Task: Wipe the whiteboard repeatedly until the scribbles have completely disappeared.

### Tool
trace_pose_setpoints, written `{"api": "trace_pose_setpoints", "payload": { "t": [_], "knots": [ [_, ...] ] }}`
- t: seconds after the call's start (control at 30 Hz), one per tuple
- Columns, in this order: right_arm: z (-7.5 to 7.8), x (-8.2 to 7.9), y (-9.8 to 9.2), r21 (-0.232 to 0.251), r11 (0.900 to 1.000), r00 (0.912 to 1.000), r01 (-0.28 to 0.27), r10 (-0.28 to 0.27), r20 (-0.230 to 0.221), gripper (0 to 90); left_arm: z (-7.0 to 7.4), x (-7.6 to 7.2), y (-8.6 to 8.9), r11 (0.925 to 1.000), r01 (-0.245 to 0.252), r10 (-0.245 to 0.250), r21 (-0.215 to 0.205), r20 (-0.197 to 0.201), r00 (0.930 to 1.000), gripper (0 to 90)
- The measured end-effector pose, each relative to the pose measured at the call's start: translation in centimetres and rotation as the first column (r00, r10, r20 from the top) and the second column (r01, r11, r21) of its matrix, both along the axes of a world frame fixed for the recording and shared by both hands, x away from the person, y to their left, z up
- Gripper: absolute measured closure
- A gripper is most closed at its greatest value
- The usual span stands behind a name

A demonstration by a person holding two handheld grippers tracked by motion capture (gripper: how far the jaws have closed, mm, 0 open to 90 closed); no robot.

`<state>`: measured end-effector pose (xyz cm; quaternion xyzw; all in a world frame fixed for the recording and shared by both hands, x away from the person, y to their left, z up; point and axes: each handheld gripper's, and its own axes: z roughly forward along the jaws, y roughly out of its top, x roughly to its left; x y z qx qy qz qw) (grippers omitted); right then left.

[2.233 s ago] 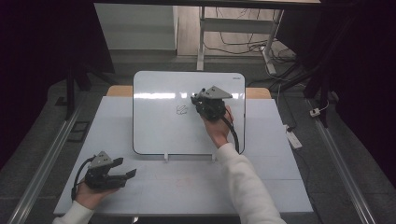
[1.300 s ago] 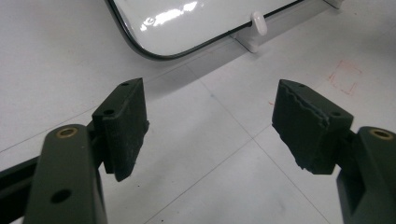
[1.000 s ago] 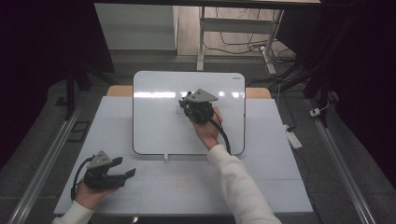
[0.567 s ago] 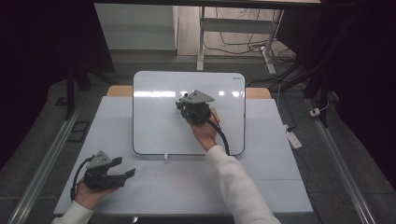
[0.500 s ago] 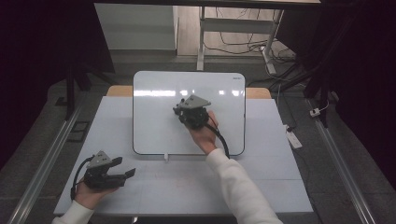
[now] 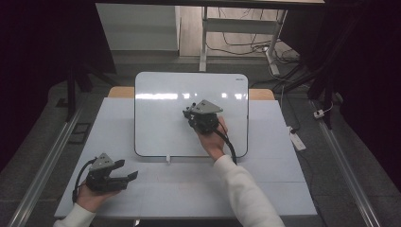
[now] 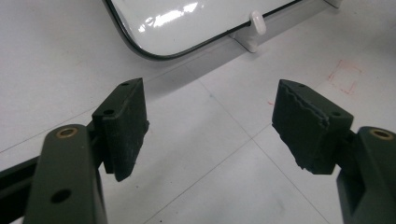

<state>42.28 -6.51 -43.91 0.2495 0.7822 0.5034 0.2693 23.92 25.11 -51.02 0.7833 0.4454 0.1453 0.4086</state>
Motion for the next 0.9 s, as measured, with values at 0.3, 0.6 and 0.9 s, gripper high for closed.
{"api": "trace_pose_setpoints", "payload": {
  "t": [0.3,0.6,0.9],
  "knots": [
    [0.0,-0.2,-1.1,0.002,1.0,0.9995,0.031,-0.031,-0.007,77.4,0.0,0.1,0.1,1.0,-0.002,0.002,-0.003,-0.001,1.0,27.1],
    [-0.2,-0.7,-1.0,-0.01,1.0,0.9986,-0.006,0.005,-0.053,77.4,0.0,0.1,0.2,0.9999,-0.008,0.008,-0.007,0.0,1.0,27.1],
    [0.4,-3.0,-3.7,0.089,0.993,0.9899,-0.072,0.082,-0.115,77.3,0.1,0.1,0.1,0.9998,-0.015,0.016,-0.01,0.015,0.9998,27.1]
  ]
}}
